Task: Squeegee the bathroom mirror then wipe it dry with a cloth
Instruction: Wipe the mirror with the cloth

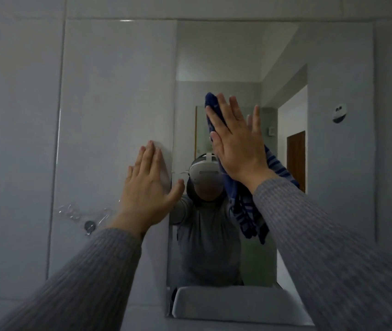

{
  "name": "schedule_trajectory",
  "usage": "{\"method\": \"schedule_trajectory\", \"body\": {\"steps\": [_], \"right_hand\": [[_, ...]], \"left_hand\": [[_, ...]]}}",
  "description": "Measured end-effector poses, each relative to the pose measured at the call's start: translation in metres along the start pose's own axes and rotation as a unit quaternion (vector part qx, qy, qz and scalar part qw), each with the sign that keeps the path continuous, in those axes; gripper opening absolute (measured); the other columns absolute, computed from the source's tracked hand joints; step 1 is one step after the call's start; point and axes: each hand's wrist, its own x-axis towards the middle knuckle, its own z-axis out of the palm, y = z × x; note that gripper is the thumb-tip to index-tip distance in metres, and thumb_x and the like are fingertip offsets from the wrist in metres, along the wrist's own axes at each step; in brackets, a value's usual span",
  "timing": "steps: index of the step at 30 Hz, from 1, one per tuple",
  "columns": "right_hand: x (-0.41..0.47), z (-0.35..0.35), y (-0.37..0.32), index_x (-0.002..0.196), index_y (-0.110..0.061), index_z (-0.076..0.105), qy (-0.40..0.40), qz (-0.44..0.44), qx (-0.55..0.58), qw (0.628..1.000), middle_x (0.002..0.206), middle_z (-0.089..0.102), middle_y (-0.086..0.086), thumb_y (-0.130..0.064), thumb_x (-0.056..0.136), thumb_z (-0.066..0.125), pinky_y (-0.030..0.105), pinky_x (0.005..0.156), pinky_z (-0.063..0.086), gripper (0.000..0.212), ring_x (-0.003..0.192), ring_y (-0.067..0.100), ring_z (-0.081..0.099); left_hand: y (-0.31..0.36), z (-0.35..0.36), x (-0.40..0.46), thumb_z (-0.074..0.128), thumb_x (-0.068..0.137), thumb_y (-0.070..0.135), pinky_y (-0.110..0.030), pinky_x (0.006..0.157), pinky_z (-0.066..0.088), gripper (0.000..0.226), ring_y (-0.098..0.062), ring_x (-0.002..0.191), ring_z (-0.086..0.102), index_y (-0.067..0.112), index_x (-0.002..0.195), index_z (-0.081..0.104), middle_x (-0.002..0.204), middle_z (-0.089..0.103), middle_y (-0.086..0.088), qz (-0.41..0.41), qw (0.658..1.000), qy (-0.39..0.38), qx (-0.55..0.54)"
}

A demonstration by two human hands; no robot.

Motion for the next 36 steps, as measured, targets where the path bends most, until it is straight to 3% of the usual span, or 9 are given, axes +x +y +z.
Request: {"method": "schedule_trajectory", "body": {"steps": [3, 8, 14, 18, 27, 30, 36], "right_hand": [[-0.013, -0.005, 0.025, 0.152, -0.024, 0.018, 0.007, 0.052, 0.0, 0.999, 0.161, 0.007, 0.003, -0.034, 0.103, 0.025, 0.058, 0.113, -0.002, 0.051, 0.148, 0.022, 0.004], [-0.036, -0.014, 0.062, 0.152, -0.023, 0.017, -0.002, 0.137, -0.01, 0.991, 0.161, 0.008, 0.006, -0.042, 0.1, 0.013, 0.058, 0.113, -0.001, 0.056, 0.147, 0.026, 0.006], [-0.071, -0.017, 0.112, 0.153, -0.022, 0.016, 0.02, 0.22, 0.002, 0.975, 0.161, 0.005, 0.007, -0.04, 0.102, 0.019, 0.058, 0.113, -0.003, 0.054, 0.147, 0.026, 0.004], [-0.096, -0.017, 0.14, 0.153, -0.023, 0.011, 0.025, 0.286, -0.005, 0.958, 0.161, 0.004, 0.008, -0.039, 0.103, 0.016, 0.06, 0.112, 0.0, 0.053, 0.147, 0.027, 0.004], [-0.151, -0.017, 0.146, 0.153, -0.017, 0.015, 0.048, 0.42, 0.02, 0.906, 0.16, 0.007, 0.012, -0.035, 0.101, 0.016, 0.063, 0.113, 0.003, 0.054, 0.147, 0.03, 0.006], [-0.157, -0.013, 0.119, 0.152, -0.014, 0.014, 0.037, 0.407, 0.005, 0.913, 0.16, 0.006, 0.013, -0.033, 0.102, 0.018, 0.062, 0.113, 0.002, 0.054, 0.147, 0.031, 0.006], [-0.128, -0.005, 0.055, 0.153, -0.015, 0.01, 0.013, 0.3, -0.006, 0.954, 0.16, 0.006, 0.013, -0.036, 0.101, 0.016, 0.057, 0.113, -0.005, 0.056, 0.147, 0.032, 0.003]], "left_hand": [[0.002, -0.002, -0.001, 0.032, 0.083, 0.068, -0.041, 0.118, 0.004, 0.094, -0.007, 0.14, -0.019, 0.014, 0.152, -0.002, 0.159, -0.016, 0.002, -0.008, 1.0, -0.005, -0.025], [0.013, 0.0, -0.003, 0.03, 0.081, 0.07, -0.044, 0.118, 0.006, 0.098, -0.016, 0.145, -0.013, 0.01, 0.151, 0.0, 0.159, -0.013, -0.003, -0.027, 1.0, -0.009, -0.014], [0.017, 0.002, -0.006, 0.027, 0.075, 0.075, -0.043, 0.118, 0.004, 0.104, -0.016, 0.145, -0.014, 0.01, 0.151, 0.0, 0.159, -0.014, -0.003, -0.028, 0.999, -0.013, -0.028], [0.013, 0.003, -0.006, 0.037, 0.07, 0.077, -0.044, 0.117, 0.0, 0.112, -0.015, 0.143, -0.02, 0.012, 0.151, -0.005, 0.158, -0.021, -0.002, -0.026, 0.999, -0.032, -0.021], [0.005, 0.008, -0.007, 0.038, 0.07, 0.082, -0.045, 0.117, 0.0, 0.114, -0.013, 0.142, -0.024, 0.017, 0.15, -0.011, 0.156, -0.026, 0.002, -0.014, 0.999, -0.037, -0.007], [0.006, 0.007, -0.007, 0.038, 0.071, 0.079, -0.043, 0.117, -0.002, 0.113, -0.014, 0.142, -0.023, 0.014, 0.15, -0.01, 0.157, -0.024, 0.0, -0.015, 0.999, -0.032, -0.007], [0.007, 0.001, -0.008, 0.035, 0.073, 0.076, -0.043, 0.118, -0.001, 0.109, -0.015, 0.143, -0.02, 0.011, 0.151, -0.006, 0.158, -0.02, -0.004, -0.008, 0.999, -0.038, -0.023]]}}
